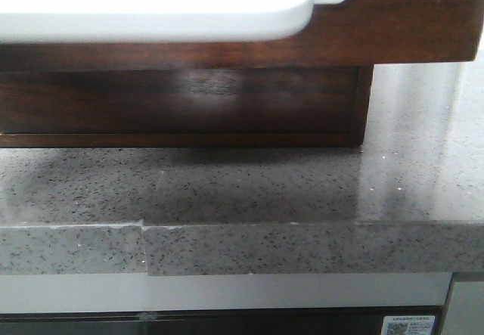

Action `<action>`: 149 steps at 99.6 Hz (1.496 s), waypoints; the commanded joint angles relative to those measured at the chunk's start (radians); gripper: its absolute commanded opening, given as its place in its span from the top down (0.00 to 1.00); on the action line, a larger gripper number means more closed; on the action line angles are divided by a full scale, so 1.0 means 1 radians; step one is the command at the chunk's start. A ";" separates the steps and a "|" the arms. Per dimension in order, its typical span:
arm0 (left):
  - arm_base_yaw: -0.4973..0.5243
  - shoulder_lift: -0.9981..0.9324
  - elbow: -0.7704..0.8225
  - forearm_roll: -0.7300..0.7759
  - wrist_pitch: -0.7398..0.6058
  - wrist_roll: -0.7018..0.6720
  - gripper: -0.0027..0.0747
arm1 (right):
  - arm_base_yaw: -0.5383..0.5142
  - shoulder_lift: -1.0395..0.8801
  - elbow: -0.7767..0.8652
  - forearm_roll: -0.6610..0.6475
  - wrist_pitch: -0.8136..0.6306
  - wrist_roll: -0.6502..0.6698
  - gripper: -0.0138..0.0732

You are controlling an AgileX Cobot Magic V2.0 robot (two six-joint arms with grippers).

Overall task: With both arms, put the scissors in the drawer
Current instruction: 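Pull the drawer open toward the robot with the left gripper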

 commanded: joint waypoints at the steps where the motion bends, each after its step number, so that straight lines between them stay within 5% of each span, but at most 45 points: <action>1: -0.008 0.002 -0.037 -0.131 0.012 0.004 0.50 | -0.004 0.014 -0.034 -0.003 -0.071 -0.013 0.31; 69: -0.008 0.002 -0.037 -0.150 -0.050 -0.013 0.50 | -0.004 0.014 -0.034 -0.003 -0.071 -0.013 0.31; 98: -0.008 0.002 -0.037 -0.085 -0.039 -0.013 0.29 | -0.004 0.014 -0.034 -0.003 -0.071 -0.013 0.31; 149: -0.008 -0.082 -0.175 0.454 0.067 -0.239 0.29 | -0.004 0.014 -0.034 -0.003 -0.071 -0.013 0.31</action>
